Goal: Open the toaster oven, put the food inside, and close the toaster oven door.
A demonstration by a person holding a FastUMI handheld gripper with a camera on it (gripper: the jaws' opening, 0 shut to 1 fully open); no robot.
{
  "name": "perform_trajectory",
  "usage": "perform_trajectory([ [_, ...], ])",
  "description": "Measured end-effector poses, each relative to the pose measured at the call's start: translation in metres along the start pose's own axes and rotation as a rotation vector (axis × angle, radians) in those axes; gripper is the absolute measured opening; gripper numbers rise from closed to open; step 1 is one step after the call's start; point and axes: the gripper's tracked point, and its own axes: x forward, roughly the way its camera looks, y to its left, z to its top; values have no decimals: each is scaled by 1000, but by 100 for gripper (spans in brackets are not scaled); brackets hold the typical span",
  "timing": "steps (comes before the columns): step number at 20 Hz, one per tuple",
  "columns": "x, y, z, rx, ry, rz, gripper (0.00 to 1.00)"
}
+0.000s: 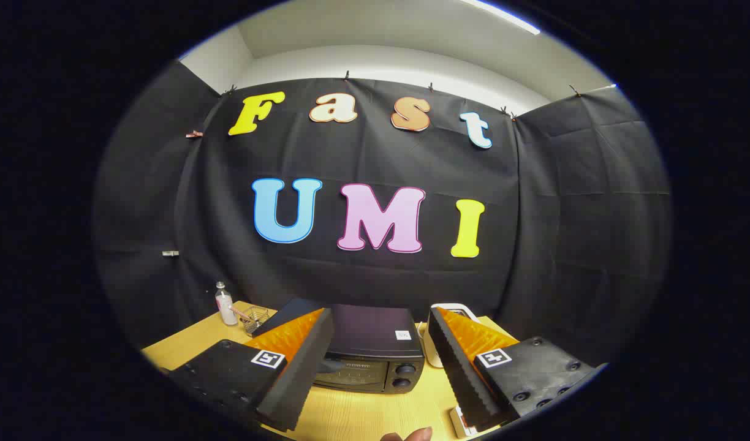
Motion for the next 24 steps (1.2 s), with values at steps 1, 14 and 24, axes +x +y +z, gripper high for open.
perform_trajectory([
  [1, 0, 0, 0, 1, 0, -3, 97],
  [14, 3, 24, 3, 33, -1, -1, 97],
  [24, 27, 66, -20, 57, 44, 26, 97],
])
